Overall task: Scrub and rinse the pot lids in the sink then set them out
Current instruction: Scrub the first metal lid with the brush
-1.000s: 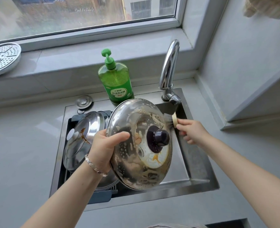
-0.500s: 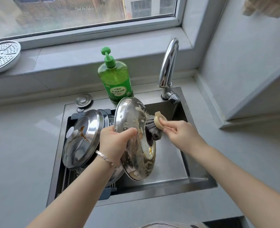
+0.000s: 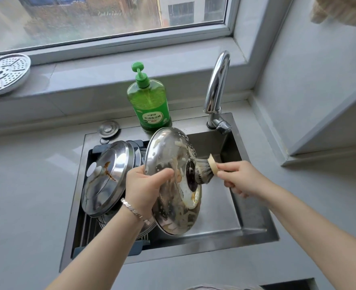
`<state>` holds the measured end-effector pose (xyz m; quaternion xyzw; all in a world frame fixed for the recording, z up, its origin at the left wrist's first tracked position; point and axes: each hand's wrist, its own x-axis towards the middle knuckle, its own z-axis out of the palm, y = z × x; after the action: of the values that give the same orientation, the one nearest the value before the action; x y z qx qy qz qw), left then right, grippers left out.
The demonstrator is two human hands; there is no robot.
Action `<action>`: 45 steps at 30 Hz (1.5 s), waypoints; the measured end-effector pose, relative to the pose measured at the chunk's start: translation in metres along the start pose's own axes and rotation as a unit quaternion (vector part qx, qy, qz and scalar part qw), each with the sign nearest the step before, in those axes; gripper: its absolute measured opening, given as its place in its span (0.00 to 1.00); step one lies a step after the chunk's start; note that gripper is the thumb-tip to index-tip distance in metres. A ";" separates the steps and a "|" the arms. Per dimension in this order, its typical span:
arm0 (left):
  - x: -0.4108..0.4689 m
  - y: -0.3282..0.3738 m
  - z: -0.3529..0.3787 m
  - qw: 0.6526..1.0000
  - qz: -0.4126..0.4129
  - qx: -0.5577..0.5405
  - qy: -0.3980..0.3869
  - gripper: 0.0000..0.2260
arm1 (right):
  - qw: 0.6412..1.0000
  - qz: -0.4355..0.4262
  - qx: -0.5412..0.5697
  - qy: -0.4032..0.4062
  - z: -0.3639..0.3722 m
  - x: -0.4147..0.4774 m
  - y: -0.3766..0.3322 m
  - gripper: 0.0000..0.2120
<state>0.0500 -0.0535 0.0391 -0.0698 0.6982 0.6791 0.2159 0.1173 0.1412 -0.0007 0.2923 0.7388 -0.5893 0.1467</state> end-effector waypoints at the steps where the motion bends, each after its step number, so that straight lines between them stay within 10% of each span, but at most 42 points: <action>1: 0.001 -0.001 -0.002 0.999 -0.012 -0.028 0.011 0.08 | 0.997 0.045 0.065 -0.016 0.001 -0.003 0.004 0.14; 5: 0.011 -0.009 -0.002 0.995 -0.023 -0.068 0.072 0.07 | 0.973 0.086 0.213 -0.027 0.028 -0.022 0.017 0.14; 13: 0.013 -0.020 0.021 0.997 0.014 -0.003 0.080 0.08 | 0.989 -0.101 0.027 0.108 0.048 -0.028 -0.007 0.18; 19: 0.008 -0.021 0.029 0.968 0.113 0.215 -0.057 0.07 | 0.976 -0.028 0.111 0.186 0.015 -0.024 0.006 0.13; 26: -0.010 -0.057 0.067 0.758 0.234 0.557 -0.247 0.13 | 0.956 0.131 0.218 0.149 -0.026 -0.019 0.010 0.21; 32: -0.023 -0.086 0.094 0.622 0.250 0.664 -0.330 0.13 | 0.953 0.170 0.118 0.220 -0.026 -0.012 0.052 0.08; 35: -0.019 -0.089 0.085 0.661 0.231 0.632 -0.332 0.15 | 0.950 0.152 0.073 0.263 -0.027 -0.018 0.056 0.17; 38: 0.001 -0.095 0.059 0.882 0.077 0.409 -0.221 0.16 | 0.942 0.138 0.058 0.301 -0.033 -0.023 0.058 0.22; 40: 0.015 -0.088 0.041 0.963 -0.099 0.232 -0.092 0.25 | 0.936 0.126 0.050 0.323 -0.037 -0.025 0.058 0.22; 45: 0.024 -0.060 0.011 0.927 -0.341 -0.082 -0.130 0.11 | 0.939 0.108 0.123 0.304 -0.030 -0.034 0.049 0.10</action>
<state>0.0545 -0.0423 -0.0253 -0.2325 0.5395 0.6224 0.5172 0.1774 0.1681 -0.0122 0.5514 0.6337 -0.5394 -0.0590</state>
